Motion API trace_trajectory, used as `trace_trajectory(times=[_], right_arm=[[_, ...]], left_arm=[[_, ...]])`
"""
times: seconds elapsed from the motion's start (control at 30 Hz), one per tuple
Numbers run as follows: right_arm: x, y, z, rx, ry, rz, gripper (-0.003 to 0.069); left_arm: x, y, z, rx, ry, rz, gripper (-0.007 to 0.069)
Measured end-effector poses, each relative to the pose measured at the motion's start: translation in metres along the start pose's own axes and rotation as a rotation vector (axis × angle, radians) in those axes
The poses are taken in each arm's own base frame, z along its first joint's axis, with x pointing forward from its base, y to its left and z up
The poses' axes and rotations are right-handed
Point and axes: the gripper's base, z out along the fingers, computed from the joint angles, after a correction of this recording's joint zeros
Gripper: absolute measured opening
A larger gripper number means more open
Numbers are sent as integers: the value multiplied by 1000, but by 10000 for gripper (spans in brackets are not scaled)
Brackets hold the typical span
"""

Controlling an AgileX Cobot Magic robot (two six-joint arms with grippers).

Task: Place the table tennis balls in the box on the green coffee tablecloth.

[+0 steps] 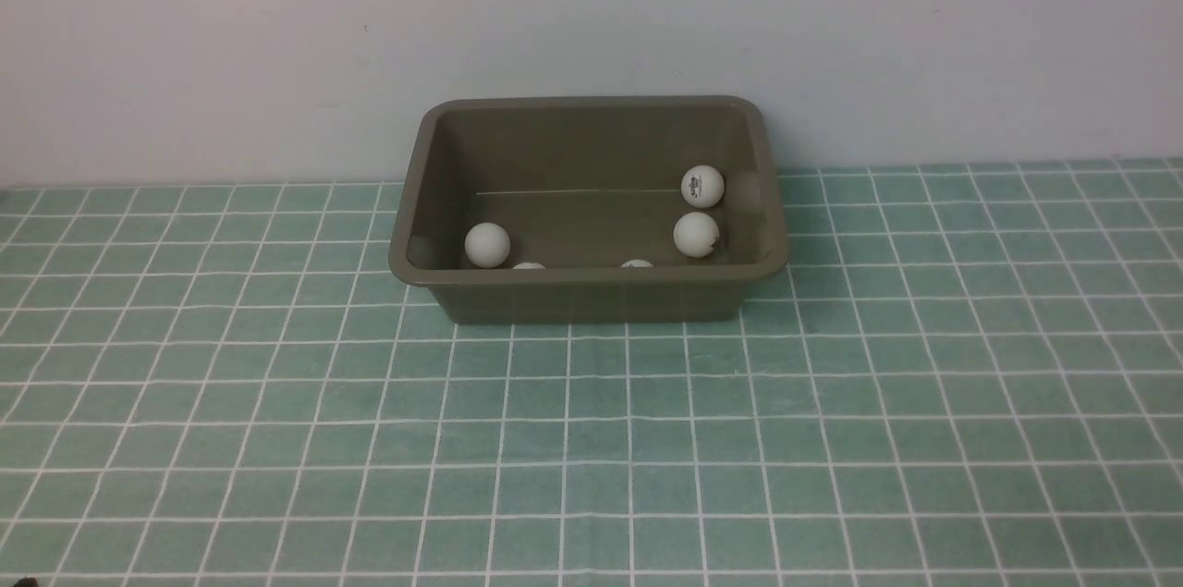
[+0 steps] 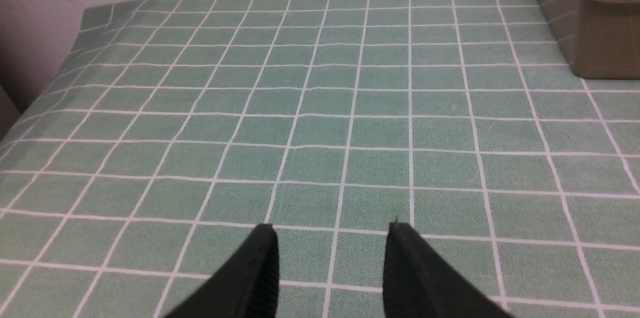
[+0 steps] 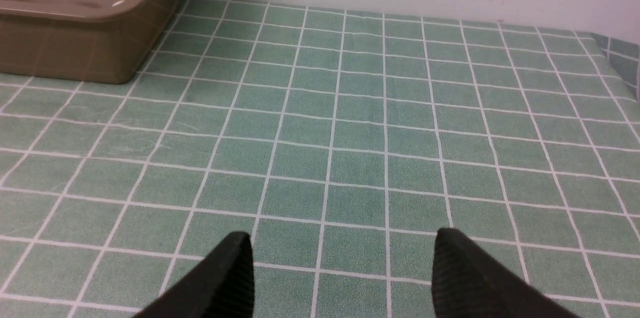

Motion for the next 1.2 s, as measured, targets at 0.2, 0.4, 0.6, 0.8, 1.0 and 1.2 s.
trace_trajectory(times=[0.2, 0.4, 0.6, 0.8, 1.0, 1.2], right_arm=[[0, 0, 0, 0, 0, 0, 440], [0, 1, -1, -18, -11, -14, 440], [-1, 8, -5, -131, -47, -56, 440], [0, 9, -6, -148, -48, -64, 440], [-8, 6, -6, -108, -133, -35, 440], [0, -3, 6, 2, -277, 23, 440]], left_arm=[[0, 0, 0, 0, 1, -1, 268], [0, 0, 0, 0, 1, -1, 268], [0, 0, 0, 0, 2, -1, 268], [0, 0, 0, 0, 2, -1, 268], [0, 0, 0, 0, 3, -1, 268], [0, 0, 0, 0, 4, -1, 268]])
